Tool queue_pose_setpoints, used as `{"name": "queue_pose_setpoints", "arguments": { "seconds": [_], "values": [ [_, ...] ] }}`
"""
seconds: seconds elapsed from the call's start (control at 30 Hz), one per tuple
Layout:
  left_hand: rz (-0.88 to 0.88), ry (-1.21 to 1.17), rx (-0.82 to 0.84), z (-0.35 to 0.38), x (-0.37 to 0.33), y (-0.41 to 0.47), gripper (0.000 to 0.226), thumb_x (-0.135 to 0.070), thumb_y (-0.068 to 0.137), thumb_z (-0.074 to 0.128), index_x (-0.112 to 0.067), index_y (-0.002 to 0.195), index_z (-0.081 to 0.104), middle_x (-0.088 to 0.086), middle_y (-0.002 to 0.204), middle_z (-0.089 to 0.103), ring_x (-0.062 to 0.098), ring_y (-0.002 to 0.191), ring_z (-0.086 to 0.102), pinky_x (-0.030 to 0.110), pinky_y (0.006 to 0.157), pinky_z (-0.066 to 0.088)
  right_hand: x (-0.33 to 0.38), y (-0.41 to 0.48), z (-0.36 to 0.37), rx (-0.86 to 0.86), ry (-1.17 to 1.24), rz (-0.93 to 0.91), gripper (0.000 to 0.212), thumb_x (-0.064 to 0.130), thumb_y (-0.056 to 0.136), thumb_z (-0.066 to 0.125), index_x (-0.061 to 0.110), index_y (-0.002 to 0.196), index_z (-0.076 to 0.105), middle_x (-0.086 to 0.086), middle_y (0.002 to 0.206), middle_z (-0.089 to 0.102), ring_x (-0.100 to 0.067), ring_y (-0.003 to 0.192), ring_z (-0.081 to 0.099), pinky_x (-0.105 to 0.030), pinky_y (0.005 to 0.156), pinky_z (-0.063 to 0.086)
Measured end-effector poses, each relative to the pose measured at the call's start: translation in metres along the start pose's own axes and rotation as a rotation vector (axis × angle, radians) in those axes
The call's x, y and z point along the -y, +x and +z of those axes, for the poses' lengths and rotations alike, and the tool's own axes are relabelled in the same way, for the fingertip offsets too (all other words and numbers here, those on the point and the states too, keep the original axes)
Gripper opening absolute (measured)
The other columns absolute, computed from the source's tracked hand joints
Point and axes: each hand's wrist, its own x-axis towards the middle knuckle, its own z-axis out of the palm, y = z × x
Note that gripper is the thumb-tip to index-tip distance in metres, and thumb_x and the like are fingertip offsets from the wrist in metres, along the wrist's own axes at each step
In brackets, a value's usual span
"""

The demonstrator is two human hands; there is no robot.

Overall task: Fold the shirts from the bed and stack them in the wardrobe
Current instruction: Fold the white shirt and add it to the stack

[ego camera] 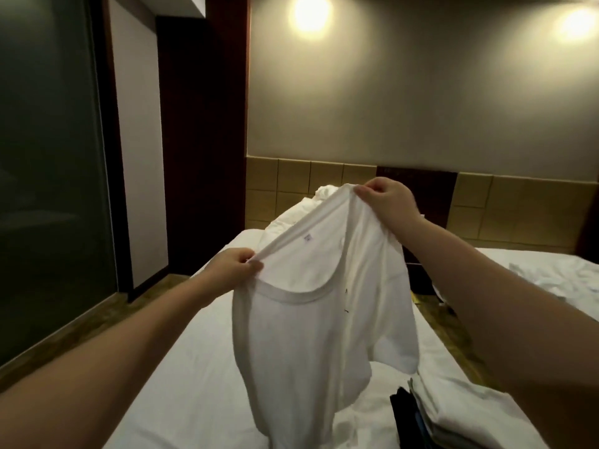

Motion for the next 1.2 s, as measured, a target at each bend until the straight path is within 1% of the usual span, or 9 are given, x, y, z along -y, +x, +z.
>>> {"name": "queue_pose_setpoints", "arguments": {
  "seconds": [0.13,0.23,0.37,0.47,0.67,0.77,0.87,0.97,1.2],
  "values": [
    [0.045,-0.072,-0.021,-0.025,-0.017,0.013,0.021,-0.024,0.097,0.046,-0.018,0.082,0.059,0.004,0.086,0.056,0.022,0.087,0.055,0.030,0.074,0.046,0.000,0.017,-0.021,-0.082,-0.074,-0.027,0.032,0.036,0.091,0.057,0.006,0.100,0.065,-0.002,0.090,0.059,-0.015,0.087,0.052,-0.024,0.073,0.034],
    [0.091,-0.201,-0.039,-0.043,-0.039,0.021,0.017,-0.030,0.095,0.049,-0.020,0.087,0.061,0.004,0.091,0.058,0.020,0.089,0.057,0.026,0.074,0.046,-0.002,0.025,-0.036,-0.043,-0.091,-0.028,0.029,0.036,0.091,0.057,0.008,0.097,0.064,-0.003,0.085,0.059,-0.016,0.083,0.052,-0.022,0.063,0.035],
    [0.106,-0.275,0.287,-0.074,-0.064,0.033,0.057,-0.056,0.062,0.072,-0.014,0.101,0.066,0.007,0.093,0.069,0.021,0.089,0.068,0.027,0.073,0.055,0.001,0.043,-0.064,0.016,-0.197,-0.020,0.029,0.036,0.090,0.058,0.008,0.092,0.066,0.000,0.075,0.056,-0.015,0.078,0.050,-0.026,0.065,0.035],
    [0.110,-0.444,0.429,-0.098,-0.087,0.045,0.052,-0.048,0.065,0.073,-0.008,0.097,0.069,0.007,0.090,0.070,0.018,0.081,0.070,0.026,0.068,0.057,0.016,0.062,-0.081,0.010,-0.277,-0.069,0.031,0.034,0.091,0.057,0.004,0.094,0.067,-0.006,0.082,0.057,-0.018,0.080,0.050,-0.025,0.070,0.032],
    [0.260,-0.400,0.346,-0.143,-0.136,0.069,0.073,-0.042,0.032,0.093,-0.007,0.091,0.069,0.004,0.080,0.070,0.014,0.072,0.067,0.022,0.061,0.055,0.037,0.089,-0.111,-0.046,-0.293,-0.084,0.035,0.038,0.093,0.052,0.005,0.090,0.065,-0.004,0.074,0.054,-0.012,0.065,0.046,-0.025,0.059,0.035],
    [0.324,-0.271,0.085,-0.128,-0.143,0.072,0.025,-0.032,0.060,0.084,-0.013,0.067,0.069,-0.001,0.063,0.063,0.013,0.062,0.059,0.019,0.052,0.049,0.035,0.087,-0.107,-0.122,-0.197,-0.098,0.039,0.039,0.093,0.053,0.008,0.070,0.058,-0.003,0.063,0.047,-0.011,0.059,0.040,-0.019,0.054,0.032],
    [0.385,0.028,-0.104,-0.092,-0.131,0.070,0.022,-0.022,0.085,0.065,-0.005,0.071,0.061,0.008,0.071,0.057,0.018,0.069,0.054,0.025,0.064,0.046,0.018,0.069,-0.086,0.121,-0.373,-0.078,0.036,0.036,0.091,0.057,0.007,0.070,0.064,-0.003,0.066,0.054,-0.015,0.067,0.047,-0.020,0.060,0.035],
    [0.423,-0.176,-0.308,-0.091,-0.132,0.069,0.019,-0.022,0.087,0.062,-0.005,0.077,0.061,0.005,0.071,0.055,0.015,0.066,0.050,0.024,0.062,0.041,0.013,0.066,-0.093,-0.065,-0.232,-0.102,0.040,0.034,0.092,0.056,-0.002,0.077,0.061,-0.011,0.066,0.050,-0.016,0.061,0.042,-0.014,0.048,0.029],
    [0.385,-0.298,-0.090,-0.104,-0.142,0.072,0.017,-0.020,0.091,0.055,-0.011,0.078,0.059,0.002,0.076,0.052,0.013,0.072,0.048,0.024,0.065,0.041,0.016,0.065,-0.118,0.169,-0.019,0.077,0.023,0.029,0.094,0.053,0.014,0.079,0.063,0.001,0.070,0.058,-0.008,0.063,0.052,-0.017,0.054,0.042]
  ]
}}
